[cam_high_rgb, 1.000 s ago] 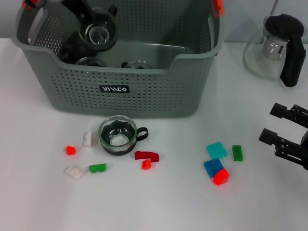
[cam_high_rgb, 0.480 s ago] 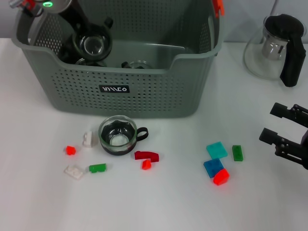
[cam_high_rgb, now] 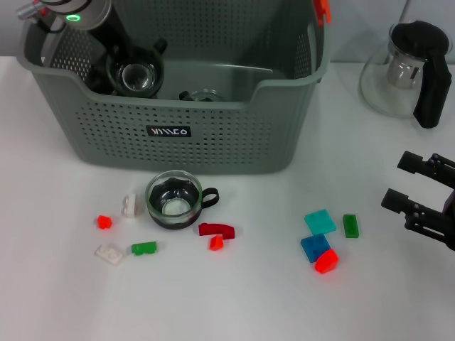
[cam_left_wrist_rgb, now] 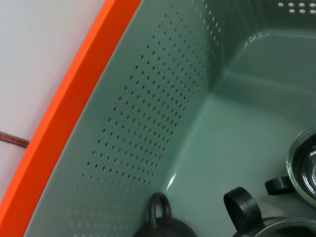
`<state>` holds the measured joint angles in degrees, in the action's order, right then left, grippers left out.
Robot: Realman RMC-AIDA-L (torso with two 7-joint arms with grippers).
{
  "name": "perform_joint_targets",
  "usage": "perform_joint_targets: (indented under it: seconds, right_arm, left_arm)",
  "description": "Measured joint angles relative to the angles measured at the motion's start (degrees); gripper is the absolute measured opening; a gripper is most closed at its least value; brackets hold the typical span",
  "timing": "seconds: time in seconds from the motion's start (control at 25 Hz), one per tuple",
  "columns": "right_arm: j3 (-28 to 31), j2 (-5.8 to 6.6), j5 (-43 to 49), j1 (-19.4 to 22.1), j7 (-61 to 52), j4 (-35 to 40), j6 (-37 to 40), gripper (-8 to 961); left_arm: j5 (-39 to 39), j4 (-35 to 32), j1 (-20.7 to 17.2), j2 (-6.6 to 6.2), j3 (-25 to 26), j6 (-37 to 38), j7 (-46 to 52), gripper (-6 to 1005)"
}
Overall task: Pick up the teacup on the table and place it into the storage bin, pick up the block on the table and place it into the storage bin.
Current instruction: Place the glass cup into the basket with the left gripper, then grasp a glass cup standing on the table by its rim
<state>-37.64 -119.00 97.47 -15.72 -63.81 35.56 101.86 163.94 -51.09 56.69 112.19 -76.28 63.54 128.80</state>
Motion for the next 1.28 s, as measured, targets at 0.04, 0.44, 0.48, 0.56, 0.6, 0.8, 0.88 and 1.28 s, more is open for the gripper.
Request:
perform_joint_targets:
  seconds: [0.04,0.44,0.48,0.56,0.6,0.8,0.88,1.28]
  right_arm:
    - [0.0,0.0,0.0,0.0,0.0,0.0,0.0,759]
    - [0.0,0.12,0.0,0.0,0.0,-0.3,0.0,759]
    - [0.0,0.16,0.0,0.0,0.0,-0.4,0.0,759]
    - [0.0,0.22,0.0,0.0,0.0,-0.5,0.0,759]
    - [0.0,0.24,0.0,0.0,0.0,-0.6,0.0,759]
    - [0.0,0.26,0.0,0.1,0.0,-0.6,0.0,759]
    - [0.1,0.27,0.0,0.0,0.0,-0.6,0.0,760]
    - [0.1,0.27,0.0,-0.2,0.0,-0.6,0.0,760]
  left_arm:
    - [0.0,0.0,0.0,0.06,-0.1,-0.2,0.0,41]
    - [0.0,4.3,1.4,-0.03,-2.4,-2.7,0.7,41]
    - [0.0,4.4,1.5,-0.06,-2.4,-3.0,0.8,41]
    - [0.1,4.4,1.5,-0.1,-2.4,-3.3,1.0,41]
    - [0.1,4.5,1.5,-0.14,-2.4,-3.4,1.2,41]
    - [0.1,5.2,1.5,-0.42,-2.6,-3.4,1.4,55]
    - [0.1,5.9,1.7,-0.6,-2.7,-3.4,1.5,62]
    - [-0.1,4.7,1.2,-0.46,-2.7,-3.1,2.1,105]
